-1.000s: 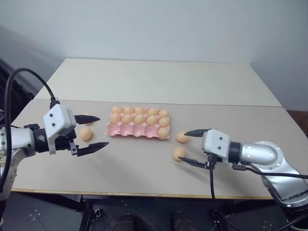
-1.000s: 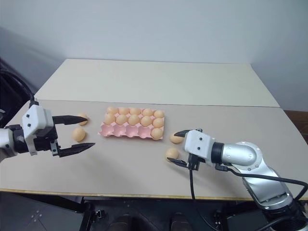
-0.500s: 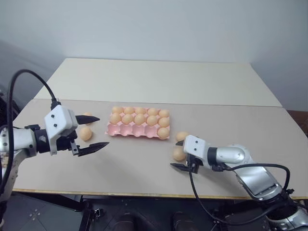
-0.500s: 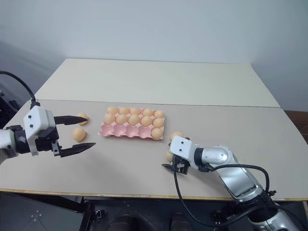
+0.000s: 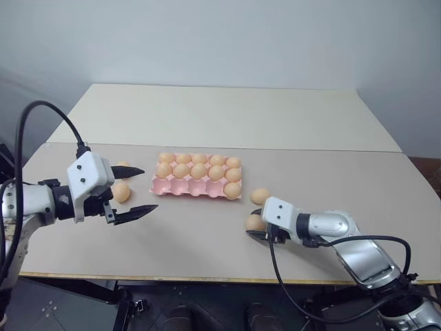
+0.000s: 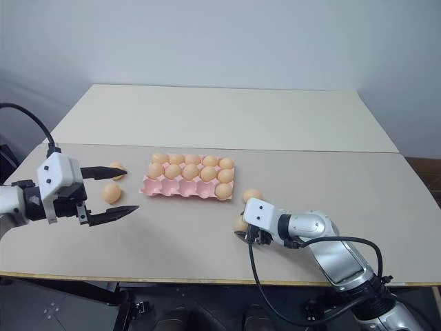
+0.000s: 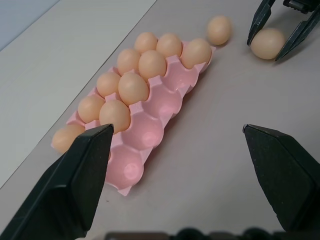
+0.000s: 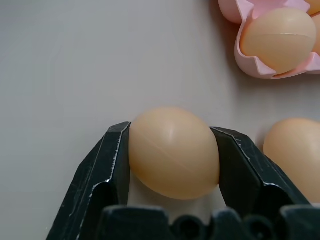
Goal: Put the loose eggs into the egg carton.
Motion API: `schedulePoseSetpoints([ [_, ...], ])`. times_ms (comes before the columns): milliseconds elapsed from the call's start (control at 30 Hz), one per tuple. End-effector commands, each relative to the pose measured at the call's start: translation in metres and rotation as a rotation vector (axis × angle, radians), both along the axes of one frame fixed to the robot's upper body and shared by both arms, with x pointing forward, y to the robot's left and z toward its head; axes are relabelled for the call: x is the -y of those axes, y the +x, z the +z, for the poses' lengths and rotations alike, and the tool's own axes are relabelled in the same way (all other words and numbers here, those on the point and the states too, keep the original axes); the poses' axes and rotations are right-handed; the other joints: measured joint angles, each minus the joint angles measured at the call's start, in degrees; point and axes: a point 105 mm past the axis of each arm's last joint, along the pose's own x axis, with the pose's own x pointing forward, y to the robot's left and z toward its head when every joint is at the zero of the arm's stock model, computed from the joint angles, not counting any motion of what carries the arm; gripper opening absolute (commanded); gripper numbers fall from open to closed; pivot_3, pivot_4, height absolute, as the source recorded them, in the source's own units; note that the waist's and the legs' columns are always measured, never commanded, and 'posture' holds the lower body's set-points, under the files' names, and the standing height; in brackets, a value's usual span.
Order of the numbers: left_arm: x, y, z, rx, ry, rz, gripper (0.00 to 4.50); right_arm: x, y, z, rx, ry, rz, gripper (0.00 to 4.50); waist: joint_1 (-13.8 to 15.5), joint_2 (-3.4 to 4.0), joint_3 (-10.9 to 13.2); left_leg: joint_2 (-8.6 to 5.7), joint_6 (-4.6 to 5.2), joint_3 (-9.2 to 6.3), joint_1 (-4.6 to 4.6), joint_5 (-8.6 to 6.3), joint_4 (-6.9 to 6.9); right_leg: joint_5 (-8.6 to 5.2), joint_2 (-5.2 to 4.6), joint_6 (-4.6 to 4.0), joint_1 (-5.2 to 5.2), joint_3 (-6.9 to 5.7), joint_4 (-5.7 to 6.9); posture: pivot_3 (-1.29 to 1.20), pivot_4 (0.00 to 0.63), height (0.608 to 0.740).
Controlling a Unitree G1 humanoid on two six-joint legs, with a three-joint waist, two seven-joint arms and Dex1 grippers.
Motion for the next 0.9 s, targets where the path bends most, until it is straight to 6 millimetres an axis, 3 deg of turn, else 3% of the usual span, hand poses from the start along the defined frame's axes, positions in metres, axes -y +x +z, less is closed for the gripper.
schedulePoseSetpoints([
  [33, 0.002, 0.0, 0.007, 0.042, 0.025, -0.01, 4.5, -0.002, -0.002, 0.014, 0.083, 0.0, 0.032, 2.29, 0.0, 0.0, 0.0, 0.0, 0.0, 0.0, 0.0, 0.0, 0.0, 0.0, 0.0, 0.0, 0.0, 0.0, 0.0, 0.0, 0.15, 0.74],
  [233, -0.007, -0.004, 0.001, 0.006, 0.063, -0.01, 4.5, -0.02, -0.004, 0.047, 0.197, 0.049, 0.113, 2.29, -0.3, 0.0, 0.0, 0.0, 0.0, 0.0, 0.0, 0.0, 0.0, 0.0, 0.0, 0.0, -0.01, 0.0, 0.01, 0.0, 0.15, 0.74],
  [433, -0.022, -0.009, -0.012, -0.051, 0.068, 0.02, 4.5, -0.057, 0.022, 0.083, 0.355, 0.123, 0.136, 2.29, -1.6, 0.0, 0.0, 0.02, 0.0, -0.01, 0.02, 0.0, -0.01, 0.0, 0.02, -0.01, -0.03, 0.01, 0.04, 0.0, 0.15, 0.74],
  [700, -0.026, -0.014, -0.022, -0.071, 0.055, 0.051, 4.5, -0.098, 0.051, 0.083, 0.521, 0.102, 0.181, 2.29, -1.4, -0.01, 0.0, 0.01, -0.01, -0.01, -0.04, 0.01, -0.03, 0.01, -0.03, -0.01, -0.08, -0.03, 0.03, 0.0, 0.15, 0.74],
  [900, -0.028, -0.019, -0.025, -0.076, 0.058, 0.063, 4.5, -0.106, 0.066, 0.068, 0.612, 0.025, 0.206, 2.29, -1.6, -0.01, 0.0, 0.01, -0.01, -0.02, -0.05, 0.01, -0.04, 0.01, -0.03, -0.01, -0.1, -0.03, 0.03, 0.0, 0.15, 0.74],
])
